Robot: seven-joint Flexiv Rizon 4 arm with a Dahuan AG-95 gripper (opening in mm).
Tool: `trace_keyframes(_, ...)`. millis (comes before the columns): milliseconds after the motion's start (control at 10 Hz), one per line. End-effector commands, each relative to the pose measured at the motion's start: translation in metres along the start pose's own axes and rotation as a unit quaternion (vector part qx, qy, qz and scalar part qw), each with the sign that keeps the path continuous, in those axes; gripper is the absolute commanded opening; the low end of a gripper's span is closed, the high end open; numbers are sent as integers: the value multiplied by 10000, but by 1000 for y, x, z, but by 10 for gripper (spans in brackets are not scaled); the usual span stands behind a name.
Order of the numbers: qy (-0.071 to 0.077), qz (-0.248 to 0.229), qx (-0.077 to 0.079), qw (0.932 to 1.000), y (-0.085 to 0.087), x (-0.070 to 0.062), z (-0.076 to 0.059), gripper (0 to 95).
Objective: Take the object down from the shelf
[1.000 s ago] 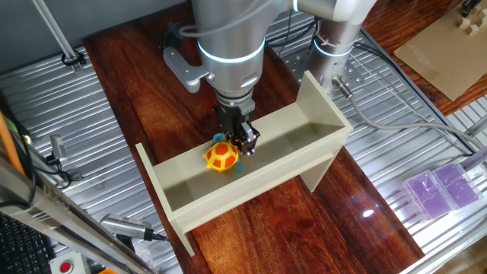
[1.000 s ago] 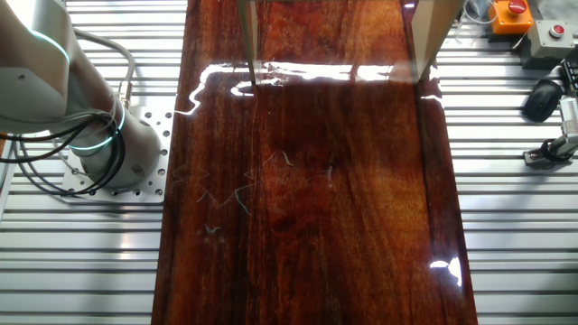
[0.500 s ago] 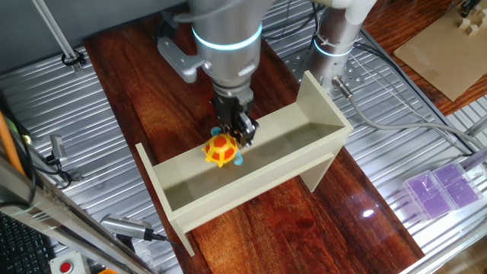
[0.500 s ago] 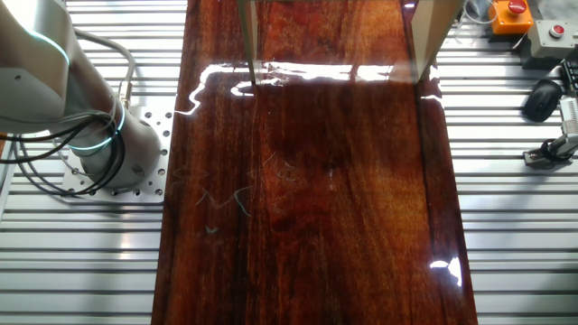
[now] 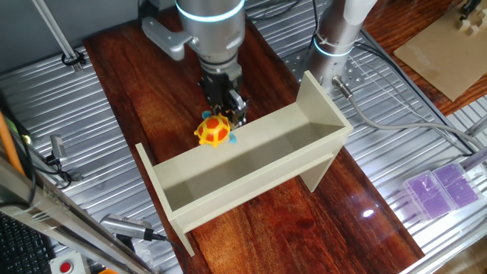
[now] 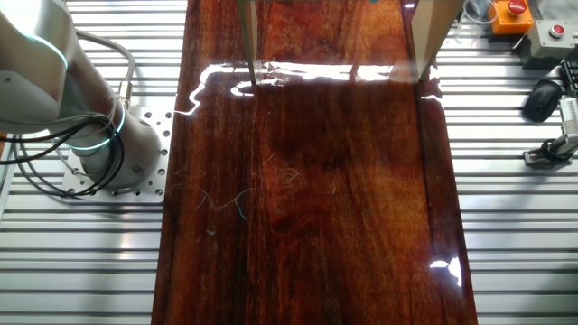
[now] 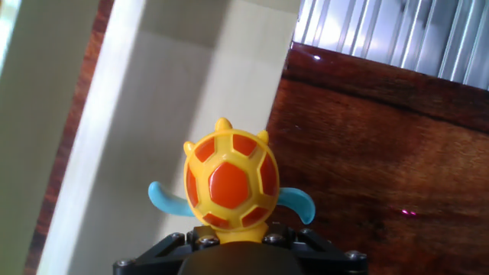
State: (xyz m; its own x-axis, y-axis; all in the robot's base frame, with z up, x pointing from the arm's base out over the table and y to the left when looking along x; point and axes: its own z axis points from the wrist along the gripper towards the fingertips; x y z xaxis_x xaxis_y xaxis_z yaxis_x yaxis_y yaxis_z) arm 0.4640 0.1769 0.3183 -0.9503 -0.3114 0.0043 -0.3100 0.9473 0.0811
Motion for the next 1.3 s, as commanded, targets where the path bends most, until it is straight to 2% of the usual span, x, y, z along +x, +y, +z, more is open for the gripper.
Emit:
trace_keyframes(100, 1, 104, -21, 9999, 0, -2, 0, 0)
trace_keyframes(300, -10, 529, -14, 9986, 0, -2, 0, 0)
trace_keyframes(500, -5, 564, -14, 9984, -2, -1, 1, 0)
trace_keyframes(600, 1, 445, 8, 9990, -14, 2, 3, 0)
trace_keyframes(900, -4, -146, -19, 9999, -78, 13, 11, 0)
trace_keyframes(1100, -31, -282, -29, 9996, -78, 13, 11, 0)
trace_keyframes(1300, -30, 30, 20, 10000, -78, 13, 11, 0)
